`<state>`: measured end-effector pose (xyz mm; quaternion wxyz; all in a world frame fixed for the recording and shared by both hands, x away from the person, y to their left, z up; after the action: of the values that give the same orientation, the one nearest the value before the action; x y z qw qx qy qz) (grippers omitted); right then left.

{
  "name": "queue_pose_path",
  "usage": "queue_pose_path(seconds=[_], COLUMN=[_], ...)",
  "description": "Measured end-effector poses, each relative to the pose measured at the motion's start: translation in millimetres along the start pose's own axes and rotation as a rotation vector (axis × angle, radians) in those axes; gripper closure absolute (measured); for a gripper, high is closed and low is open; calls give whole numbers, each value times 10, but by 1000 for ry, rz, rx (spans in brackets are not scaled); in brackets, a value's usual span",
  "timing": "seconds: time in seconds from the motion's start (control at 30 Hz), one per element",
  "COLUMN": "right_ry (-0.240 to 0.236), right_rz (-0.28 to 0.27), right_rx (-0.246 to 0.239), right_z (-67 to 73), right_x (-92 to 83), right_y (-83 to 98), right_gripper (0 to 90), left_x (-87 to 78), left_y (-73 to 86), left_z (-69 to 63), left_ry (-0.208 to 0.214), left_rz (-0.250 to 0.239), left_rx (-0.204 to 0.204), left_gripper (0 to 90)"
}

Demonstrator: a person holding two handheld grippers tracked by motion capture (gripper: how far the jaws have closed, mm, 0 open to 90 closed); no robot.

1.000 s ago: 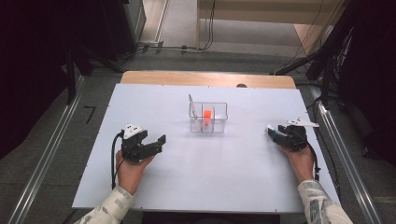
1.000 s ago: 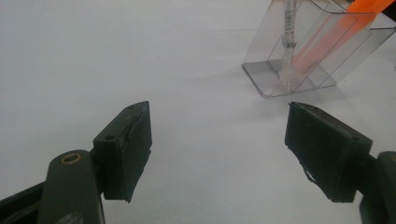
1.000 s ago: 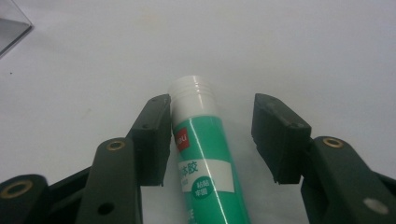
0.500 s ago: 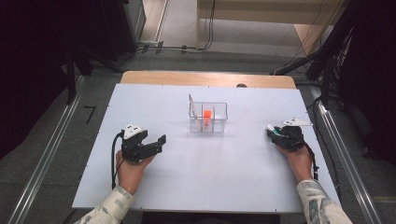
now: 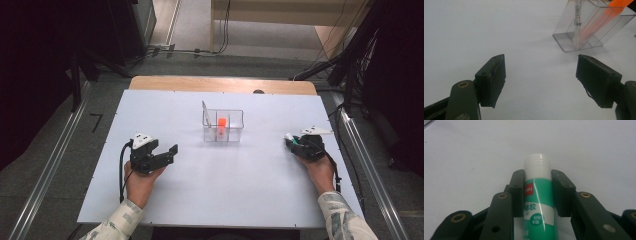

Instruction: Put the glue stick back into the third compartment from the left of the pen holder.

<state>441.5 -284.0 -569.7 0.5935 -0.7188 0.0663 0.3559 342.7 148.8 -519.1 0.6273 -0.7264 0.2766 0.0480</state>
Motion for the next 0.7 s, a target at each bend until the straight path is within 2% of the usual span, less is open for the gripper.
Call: queue_pose_path(seconds=[0.23, 0.47, 0.7], right_ry=[8, -1, -32], right_rz=[2, -25, -58], right_rx=[3, 13, 11], right_z=[0, 38, 150], right_x=[-8, -55, -123], right_y=[-8, -71, -170], right_gripper=[633, 633, 633], left_x=[-7, -8, -2], left_y=[-9, -8, -3], left_z=[9, 15, 28], left_ry=[0, -2, -7], left_rz=[-6, -4, -2], left_rx=[-5, -6, -6], left_gripper=[249, 249, 248])
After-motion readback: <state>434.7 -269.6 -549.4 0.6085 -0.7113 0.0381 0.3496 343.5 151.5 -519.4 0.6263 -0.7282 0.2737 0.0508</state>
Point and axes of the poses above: each handheld gripper's, and its own axes: x roughly forward along the jaws, y roughly out of its underside, z roughly to its left, the point moved 9 cm from there along x, roughly forward along the jaws, and after that the axes turned 6 degrees about -z, right-handed, at the moved point
